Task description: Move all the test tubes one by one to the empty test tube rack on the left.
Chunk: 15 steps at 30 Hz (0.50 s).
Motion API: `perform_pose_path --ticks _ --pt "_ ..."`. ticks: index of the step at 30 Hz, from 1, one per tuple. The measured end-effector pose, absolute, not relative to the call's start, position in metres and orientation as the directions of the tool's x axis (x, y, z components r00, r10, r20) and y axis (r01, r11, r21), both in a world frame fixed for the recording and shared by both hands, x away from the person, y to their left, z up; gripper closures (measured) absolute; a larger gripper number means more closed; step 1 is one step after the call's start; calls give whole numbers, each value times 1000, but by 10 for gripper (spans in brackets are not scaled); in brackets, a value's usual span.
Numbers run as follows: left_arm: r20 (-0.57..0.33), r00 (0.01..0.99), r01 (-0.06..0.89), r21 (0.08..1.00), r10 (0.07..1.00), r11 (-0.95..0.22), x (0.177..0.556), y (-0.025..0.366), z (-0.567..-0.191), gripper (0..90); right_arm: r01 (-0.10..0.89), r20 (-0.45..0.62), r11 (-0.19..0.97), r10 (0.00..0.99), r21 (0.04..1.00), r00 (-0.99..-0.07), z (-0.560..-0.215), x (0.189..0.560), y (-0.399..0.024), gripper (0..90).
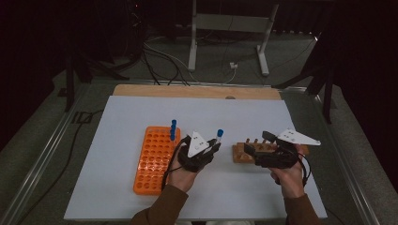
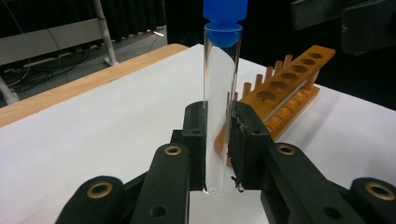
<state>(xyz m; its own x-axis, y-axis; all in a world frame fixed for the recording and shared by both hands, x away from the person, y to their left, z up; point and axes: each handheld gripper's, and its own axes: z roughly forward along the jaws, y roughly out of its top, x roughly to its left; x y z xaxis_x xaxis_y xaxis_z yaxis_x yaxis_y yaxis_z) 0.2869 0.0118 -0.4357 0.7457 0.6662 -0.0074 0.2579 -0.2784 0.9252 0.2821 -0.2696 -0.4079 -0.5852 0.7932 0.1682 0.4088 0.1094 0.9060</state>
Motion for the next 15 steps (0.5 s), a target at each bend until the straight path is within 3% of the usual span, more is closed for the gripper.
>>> perform_pose_path --ticks 15 --pt "-25 709 283 925 705 -252 287 38 -438 786 407 162 88 826 909 -540 -409 286 -283 0"
